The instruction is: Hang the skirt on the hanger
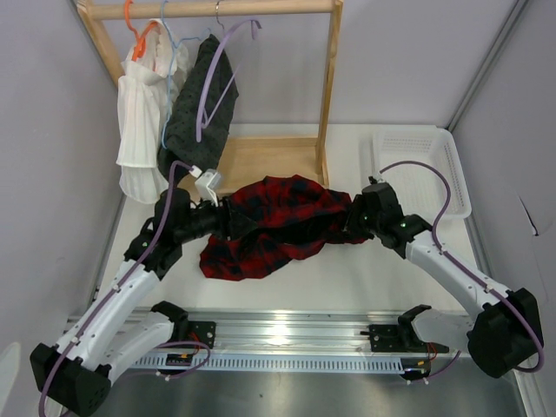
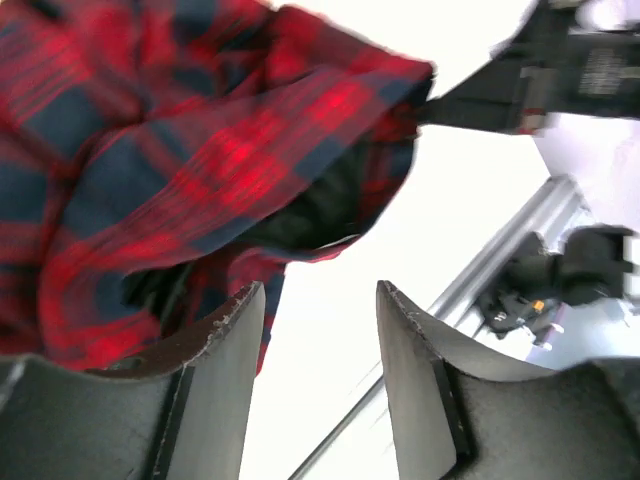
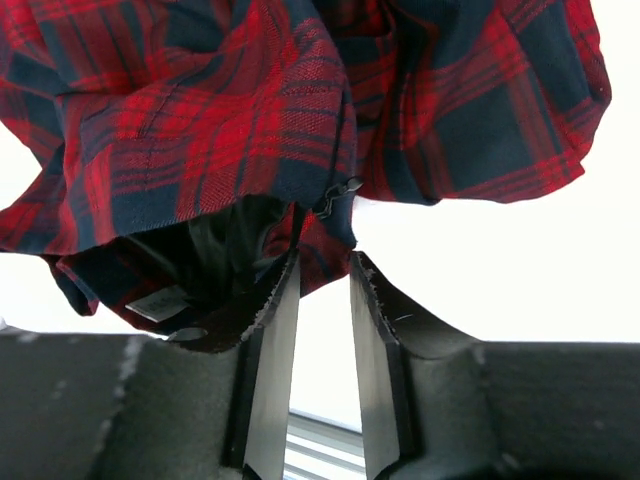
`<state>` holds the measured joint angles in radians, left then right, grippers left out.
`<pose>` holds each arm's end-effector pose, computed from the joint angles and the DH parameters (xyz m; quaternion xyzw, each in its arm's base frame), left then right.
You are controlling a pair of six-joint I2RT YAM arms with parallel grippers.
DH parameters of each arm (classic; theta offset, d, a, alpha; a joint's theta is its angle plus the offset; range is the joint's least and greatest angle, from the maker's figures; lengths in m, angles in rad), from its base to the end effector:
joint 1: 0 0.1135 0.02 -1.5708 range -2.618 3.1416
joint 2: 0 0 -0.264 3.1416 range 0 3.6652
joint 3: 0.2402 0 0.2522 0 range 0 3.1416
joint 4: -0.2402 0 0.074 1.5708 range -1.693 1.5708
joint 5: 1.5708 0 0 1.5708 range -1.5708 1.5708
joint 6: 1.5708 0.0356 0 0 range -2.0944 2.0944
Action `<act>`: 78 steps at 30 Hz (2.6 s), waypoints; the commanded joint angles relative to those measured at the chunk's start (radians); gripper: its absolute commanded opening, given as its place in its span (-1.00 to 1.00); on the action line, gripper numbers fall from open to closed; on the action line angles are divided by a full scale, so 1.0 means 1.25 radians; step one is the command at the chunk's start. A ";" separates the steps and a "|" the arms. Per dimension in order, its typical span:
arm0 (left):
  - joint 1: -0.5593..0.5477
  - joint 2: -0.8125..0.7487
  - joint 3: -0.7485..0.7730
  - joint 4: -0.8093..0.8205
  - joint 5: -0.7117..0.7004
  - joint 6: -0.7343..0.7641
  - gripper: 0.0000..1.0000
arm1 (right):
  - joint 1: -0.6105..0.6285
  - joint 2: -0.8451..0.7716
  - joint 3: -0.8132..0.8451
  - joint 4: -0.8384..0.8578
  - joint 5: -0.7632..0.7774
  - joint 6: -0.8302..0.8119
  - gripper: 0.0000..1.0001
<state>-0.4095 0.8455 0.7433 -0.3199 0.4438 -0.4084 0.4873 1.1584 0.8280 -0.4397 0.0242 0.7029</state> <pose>0.1696 -0.0903 0.3023 0.1200 0.8189 -0.3803 0.4128 0.2160 0.1135 0.2564 0.1038 0.9150 0.2092 0.3290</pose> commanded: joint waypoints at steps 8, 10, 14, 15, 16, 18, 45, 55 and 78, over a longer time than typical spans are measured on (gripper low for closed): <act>-0.007 -0.043 0.197 0.237 -0.098 0.010 0.20 | 0.021 -0.016 0.042 -0.016 0.028 -0.003 -0.17; -0.006 -0.022 0.269 0.284 -0.119 0.030 0.22 | 0.021 -0.016 0.042 -0.018 0.027 -0.004 -0.14; -0.006 0.047 0.388 0.320 -0.164 0.081 0.23 | 0.022 -0.025 0.040 -0.019 0.026 -0.003 -0.08; -0.006 0.073 0.403 0.331 -0.196 0.092 0.26 | 0.021 -0.027 0.041 -0.019 0.026 -0.004 -0.08; -0.006 0.087 0.438 0.333 -0.221 0.115 0.30 | 0.021 -0.027 0.042 -0.019 0.026 -0.004 -0.07; -0.006 0.139 0.512 0.333 -0.296 0.151 0.33 | 0.021 -0.025 0.043 -0.016 0.024 -0.008 -0.06; 0.121 0.754 1.206 0.111 -0.322 0.322 0.50 | 0.011 -0.044 0.080 -0.024 0.005 -0.022 -0.03; 0.121 0.791 1.241 0.076 -0.306 0.324 0.47 | -0.012 -0.055 0.065 -0.020 -0.011 -0.031 -0.02; 0.121 0.823 1.257 0.057 -0.286 0.337 0.25 | -0.039 -0.054 0.041 0.001 -0.046 -0.036 -0.03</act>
<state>-0.2649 1.8687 2.2688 -0.2508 0.0612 0.0010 0.4446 1.1122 0.8806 -0.4652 -0.0212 0.6758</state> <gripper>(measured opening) 0.625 0.486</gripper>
